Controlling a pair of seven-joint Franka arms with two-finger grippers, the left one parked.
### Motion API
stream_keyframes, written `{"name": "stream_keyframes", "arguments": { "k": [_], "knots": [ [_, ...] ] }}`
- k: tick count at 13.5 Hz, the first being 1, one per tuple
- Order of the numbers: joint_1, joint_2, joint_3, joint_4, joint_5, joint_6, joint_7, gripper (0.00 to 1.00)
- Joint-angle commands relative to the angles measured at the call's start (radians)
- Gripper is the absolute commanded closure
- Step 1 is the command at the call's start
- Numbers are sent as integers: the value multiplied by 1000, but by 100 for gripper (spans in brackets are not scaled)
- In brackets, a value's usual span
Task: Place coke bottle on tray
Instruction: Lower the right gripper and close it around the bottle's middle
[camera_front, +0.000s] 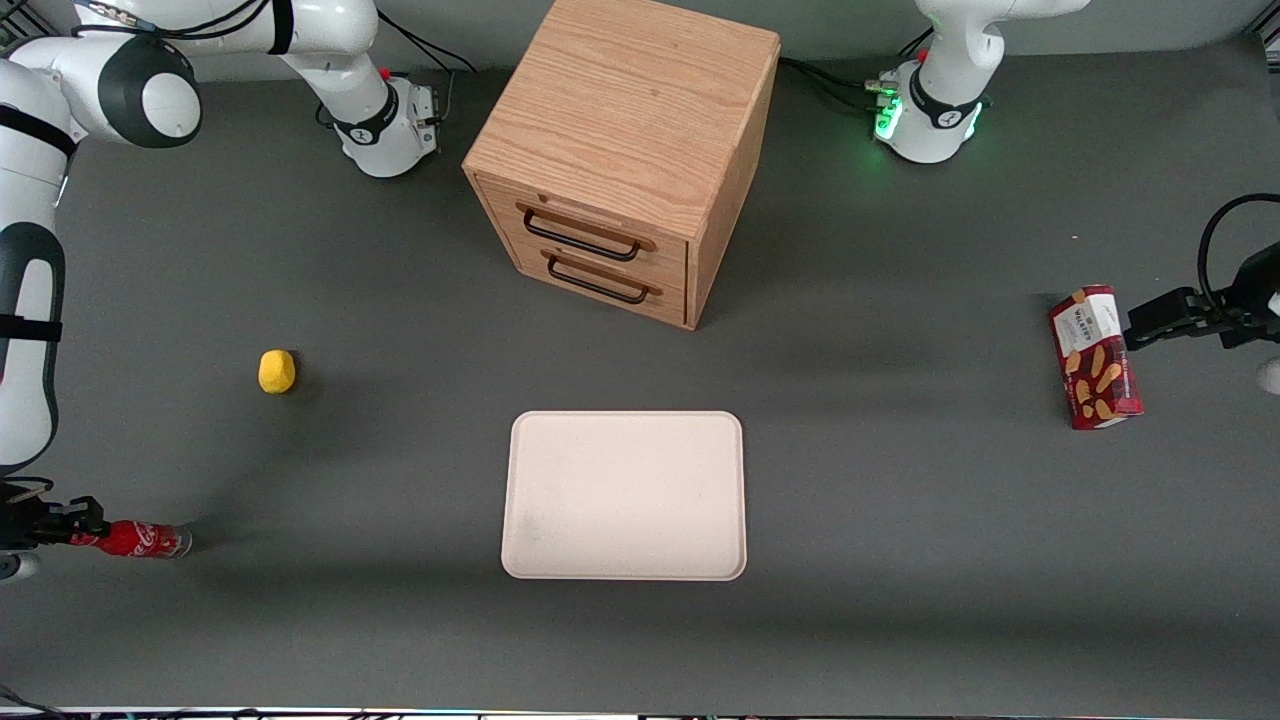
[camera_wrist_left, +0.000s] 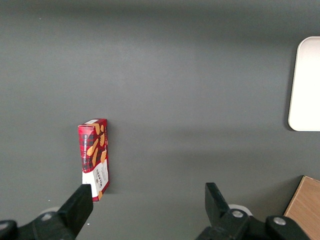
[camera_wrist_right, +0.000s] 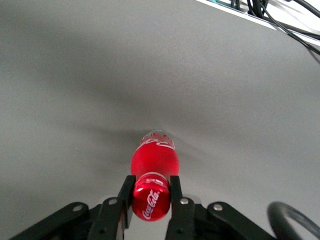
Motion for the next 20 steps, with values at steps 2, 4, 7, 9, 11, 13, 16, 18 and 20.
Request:
{"name": "stream_keyframes", "arguments": {
  "k": [2, 4, 7, 9, 11, 13, 16, 18, 20],
  "knots": [
    [7, -40, -2, -4, -33, -1, -29, 100],
    [7, -86, -1, 0, -39, -86, -30, 100],
    [7, -187, -1, 4, -37, -224, -30, 100],
    [7, -262, -4, 4, -39, -321, -30, 100],
    [7, -346, -8, 4, -46, -396, -42, 100],
    [7, -423, -10, 4, -60, -452, -71, 100],
    [10, -537, -56, 2, -56, -565, -82, 100],
    [38, -595, -91, -4, -51, -610, -84, 100],
    [115, -620, -197, -4, -33, -648, -84, 100]
  ]
}}
